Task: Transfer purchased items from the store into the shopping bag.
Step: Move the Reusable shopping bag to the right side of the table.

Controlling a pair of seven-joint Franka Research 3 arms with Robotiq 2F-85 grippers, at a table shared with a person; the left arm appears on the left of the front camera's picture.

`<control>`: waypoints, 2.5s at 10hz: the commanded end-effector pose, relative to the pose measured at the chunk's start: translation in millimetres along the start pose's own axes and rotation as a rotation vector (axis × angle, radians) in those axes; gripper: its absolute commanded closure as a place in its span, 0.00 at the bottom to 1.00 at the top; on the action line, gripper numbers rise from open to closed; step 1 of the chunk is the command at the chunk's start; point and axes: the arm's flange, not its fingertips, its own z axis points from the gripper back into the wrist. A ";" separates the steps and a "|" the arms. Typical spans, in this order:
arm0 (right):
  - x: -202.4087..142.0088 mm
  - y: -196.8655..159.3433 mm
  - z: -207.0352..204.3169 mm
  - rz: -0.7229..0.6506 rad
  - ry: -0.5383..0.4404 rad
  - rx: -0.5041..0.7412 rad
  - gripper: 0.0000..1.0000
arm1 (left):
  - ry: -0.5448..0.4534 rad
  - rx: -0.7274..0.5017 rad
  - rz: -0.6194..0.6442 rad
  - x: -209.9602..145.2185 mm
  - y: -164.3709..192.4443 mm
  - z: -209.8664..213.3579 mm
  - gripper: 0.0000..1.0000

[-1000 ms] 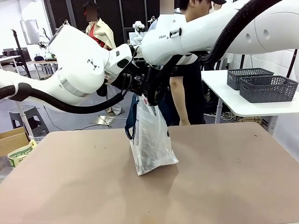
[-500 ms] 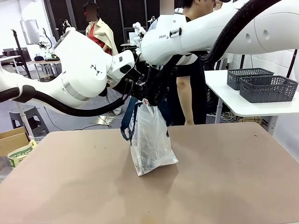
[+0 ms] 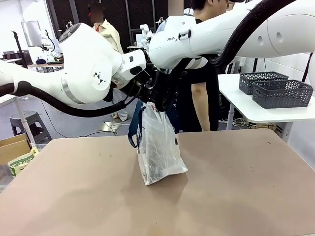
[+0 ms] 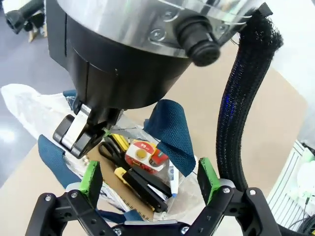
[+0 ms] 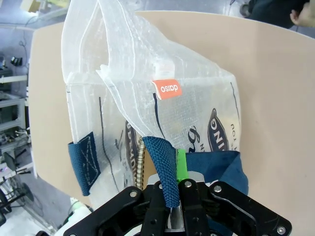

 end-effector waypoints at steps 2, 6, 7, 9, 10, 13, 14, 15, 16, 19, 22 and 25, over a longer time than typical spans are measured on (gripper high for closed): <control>6.1 -0.1 -1.1 0.014 0.018 0.037 1.00 | 0.055 0.109 0.011 6.8 -21.6 4.6 0.00; 8.3 -1.2 -2.1 0.019 0.025 0.046 1.00 | 0.082 0.209 0.032 8.3 -30.5 3.1 0.00; 8.3 -1.2 -1.9 0.020 0.027 0.048 1.00 | 0.087 0.226 0.038 8.8 -33.3 3.2 0.00; 8.6 -1.9 -2.4 0.024 0.030 0.053 1.00 | 0.097 0.291 0.047 7.7 -38.0 2.9 0.00; 9.1 -2.4 -2.6 0.024 0.032 0.055 1.00 | 0.102 0.286 0.052 7.1 -38.8 2.2 0.00; 9.2 -3.1 -2.8 0.027 0.034 0.059 1.00 | 0.128 0.291 0.102 2.5 -33.8 -5.1 0.00; 8.6 -3.2 -3.0 0.028 0.035 0.059 1.00 | 0.132 0.284 0.112 0.3 -32.0 -7.4 0.00; 8.2 -3.4 -3.2 0.029 0.035 0.059 1.00 | 0.134 0.276 0.123 -1.1 -29.4 -9.6 0.00; 8.2 -4.0 -3.2 0.029 0.037 0.057 1.00 | 0.133 0.258 0.134 -1.4 -26.1 -13.1 0.00; 7.3 -4.3 -3.6 0.029 0.038 0.055 1.00 | 0.107 0.214 0.150 -1.0 -22.4 -20.8 0.00; 7.4 -4.9 -5.0 0.032 0.043 0.054 1.00 | 0.107 0.175 0.167 0.7 -16.1 -27.2 0.00; 7.3 -4.4 -6.3 0.037 0.047 0.053 1.00 | 0.089 0.187 0.150 -2.4 -16.0 -23.9 0.46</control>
